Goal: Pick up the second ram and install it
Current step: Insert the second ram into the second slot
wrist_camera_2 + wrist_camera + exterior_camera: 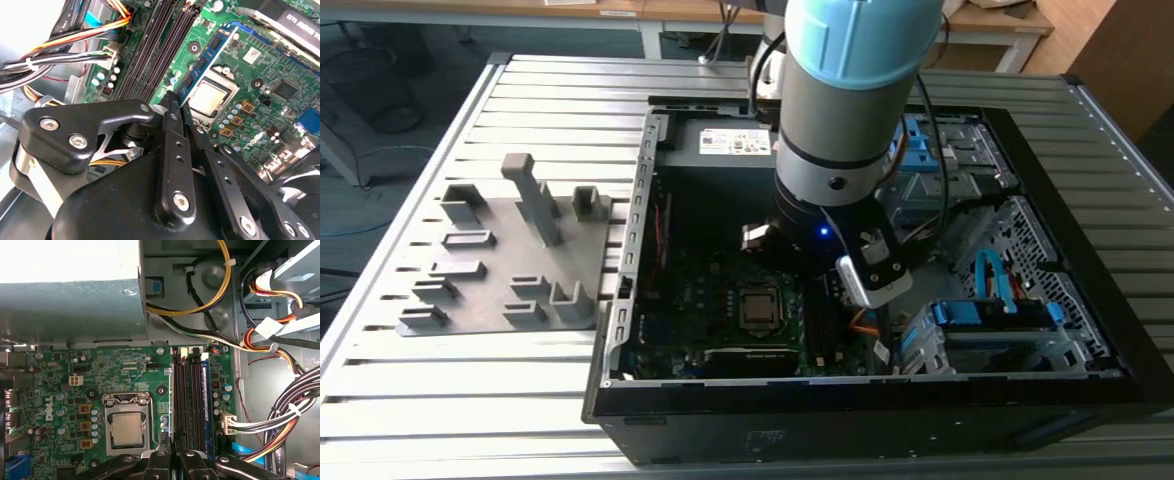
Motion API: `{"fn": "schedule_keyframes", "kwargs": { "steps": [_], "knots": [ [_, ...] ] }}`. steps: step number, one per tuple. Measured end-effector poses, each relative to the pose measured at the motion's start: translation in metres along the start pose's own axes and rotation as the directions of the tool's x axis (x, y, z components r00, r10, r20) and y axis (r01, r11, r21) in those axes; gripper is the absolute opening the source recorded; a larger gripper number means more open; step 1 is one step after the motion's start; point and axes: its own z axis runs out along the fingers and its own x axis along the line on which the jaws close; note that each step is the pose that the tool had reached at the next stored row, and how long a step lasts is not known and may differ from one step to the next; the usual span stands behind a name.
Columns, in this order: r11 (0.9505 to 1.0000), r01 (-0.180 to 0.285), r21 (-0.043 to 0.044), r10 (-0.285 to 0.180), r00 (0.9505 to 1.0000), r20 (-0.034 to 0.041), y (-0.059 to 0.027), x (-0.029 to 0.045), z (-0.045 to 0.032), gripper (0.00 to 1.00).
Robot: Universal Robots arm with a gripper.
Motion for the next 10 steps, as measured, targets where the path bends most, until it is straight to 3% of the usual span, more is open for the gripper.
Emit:
{"fn": "schedule_keyframes", "kwargs": {
  "steps": [10],
  "knots": [
    [1.0, 0.0, 0.0, 0.0, 1.0, 0.0, -0.0003, 0.0002, 0.0044, 0.14]
  ]
}}
